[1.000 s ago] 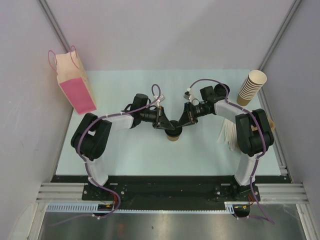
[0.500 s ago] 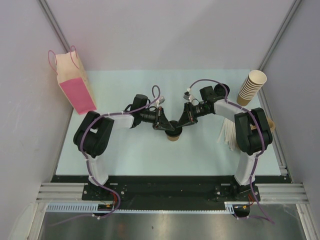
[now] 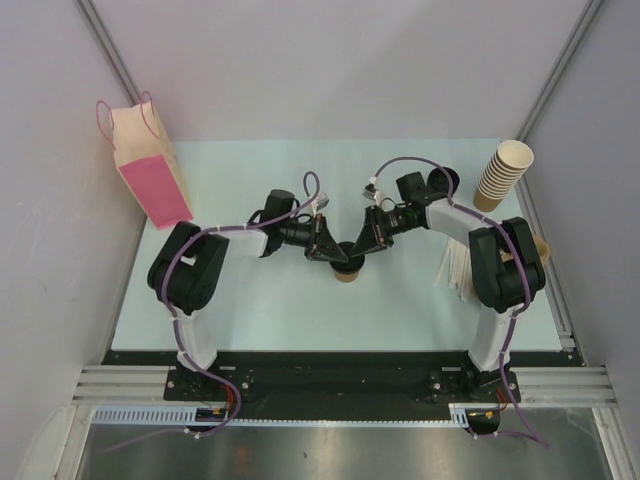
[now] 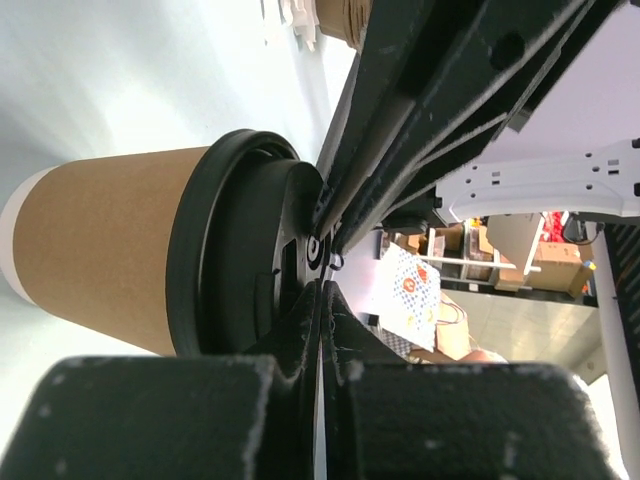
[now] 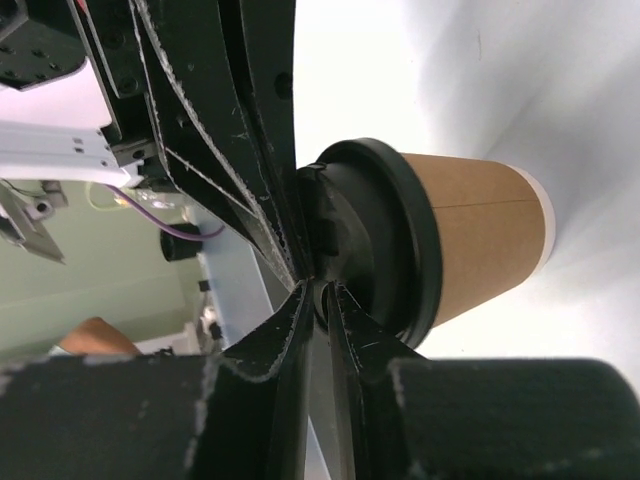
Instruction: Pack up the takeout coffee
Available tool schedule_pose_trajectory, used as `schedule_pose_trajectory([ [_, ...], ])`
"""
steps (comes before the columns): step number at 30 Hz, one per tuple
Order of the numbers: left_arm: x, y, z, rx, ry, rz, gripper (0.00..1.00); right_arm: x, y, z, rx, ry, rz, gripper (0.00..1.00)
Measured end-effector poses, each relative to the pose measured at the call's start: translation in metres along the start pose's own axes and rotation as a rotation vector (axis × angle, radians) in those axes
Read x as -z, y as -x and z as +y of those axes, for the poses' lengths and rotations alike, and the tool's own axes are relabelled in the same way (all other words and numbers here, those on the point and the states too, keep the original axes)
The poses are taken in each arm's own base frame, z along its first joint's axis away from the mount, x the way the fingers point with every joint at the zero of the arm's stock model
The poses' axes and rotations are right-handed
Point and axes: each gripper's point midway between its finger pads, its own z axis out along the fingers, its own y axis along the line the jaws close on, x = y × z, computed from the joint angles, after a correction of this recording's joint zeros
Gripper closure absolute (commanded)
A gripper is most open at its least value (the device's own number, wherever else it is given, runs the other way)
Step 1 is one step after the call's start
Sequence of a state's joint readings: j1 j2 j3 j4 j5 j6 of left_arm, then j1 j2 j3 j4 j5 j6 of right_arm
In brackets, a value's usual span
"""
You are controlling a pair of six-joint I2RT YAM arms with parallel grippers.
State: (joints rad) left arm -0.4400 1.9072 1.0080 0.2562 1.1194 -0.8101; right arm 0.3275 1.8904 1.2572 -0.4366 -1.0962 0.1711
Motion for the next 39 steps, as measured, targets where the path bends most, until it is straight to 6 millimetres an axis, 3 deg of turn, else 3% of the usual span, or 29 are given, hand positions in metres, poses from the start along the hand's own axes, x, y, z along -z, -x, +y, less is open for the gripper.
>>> schedule_pose_trajectory([
  [8,0.006,-0.003,-0.007,-0.054,0.038,-0.063,0.95,-0.009,-0.007,0.013,0.091,-0.018,0.022,0.78],
  [14,0.012,0.004,-0.025,-0.109,0.042,-0.100,0.93,-0.002,-0.002,0.023,0.149,-0.034,-0.002,0.76],
  [19,0.016,0.026,-0.048,-0.193,0.036,-0.140,0.94,0.008,0.001,0.046,0.208,-0.026,-0.031,0.76],
  [23,0.016,0.038,-0.055,-0.226,0.043,-0.164,0.94,0.007,-0.004,0.055,0.220,-0.020,-0.018,0.76],
  [28,0.010,0.045,-0.040,-0.195,0.059,-0.153,0.94,-0.002,-0.011,0.053,0.208,-0.024,0.012,0.77],
  [36,0.002,0.039,-0.009,-0.114,0.099,-0.122,0.96,-0.016,-0.017,0.020,0.129,-0.057,0.054,0.79],
  [39,0.000,0.038,-0.002,-0.097,0.104,-0.113,0.97,-0.018,-0.018,0.019,0.120,-0.035,0.061,0.80],
])
